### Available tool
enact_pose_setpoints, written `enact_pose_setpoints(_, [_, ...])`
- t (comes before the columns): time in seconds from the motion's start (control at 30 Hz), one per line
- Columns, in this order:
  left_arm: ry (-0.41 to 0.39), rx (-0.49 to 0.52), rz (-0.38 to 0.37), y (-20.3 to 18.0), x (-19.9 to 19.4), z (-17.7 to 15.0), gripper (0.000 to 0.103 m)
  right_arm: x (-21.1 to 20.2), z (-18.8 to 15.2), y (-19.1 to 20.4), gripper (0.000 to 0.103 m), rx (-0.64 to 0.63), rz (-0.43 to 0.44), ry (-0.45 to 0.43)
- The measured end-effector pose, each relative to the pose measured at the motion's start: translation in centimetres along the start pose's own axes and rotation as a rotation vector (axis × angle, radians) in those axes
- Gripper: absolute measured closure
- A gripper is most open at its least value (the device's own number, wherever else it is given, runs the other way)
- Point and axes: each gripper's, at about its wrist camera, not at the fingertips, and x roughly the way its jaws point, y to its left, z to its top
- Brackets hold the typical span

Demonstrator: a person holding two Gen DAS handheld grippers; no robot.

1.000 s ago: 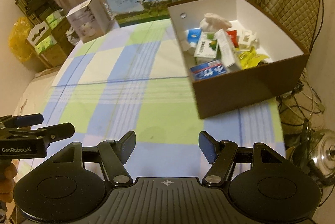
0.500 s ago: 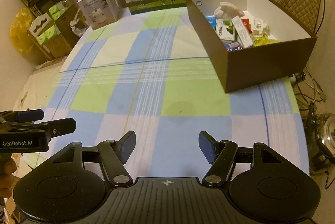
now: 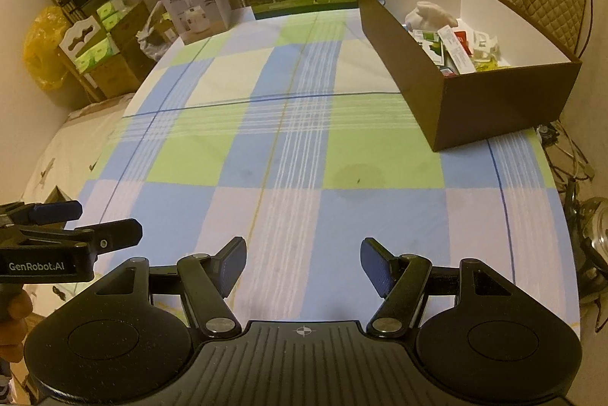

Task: Organize objects

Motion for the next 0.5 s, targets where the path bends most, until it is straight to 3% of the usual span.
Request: enact_pose_setpoints(0.5, [-0.006,-0.006,-0.003,0.9,-0.9,-1.4,0.001,-0.3,-1.0,1.0,0.039,-0.002,-0.006,-0.003])
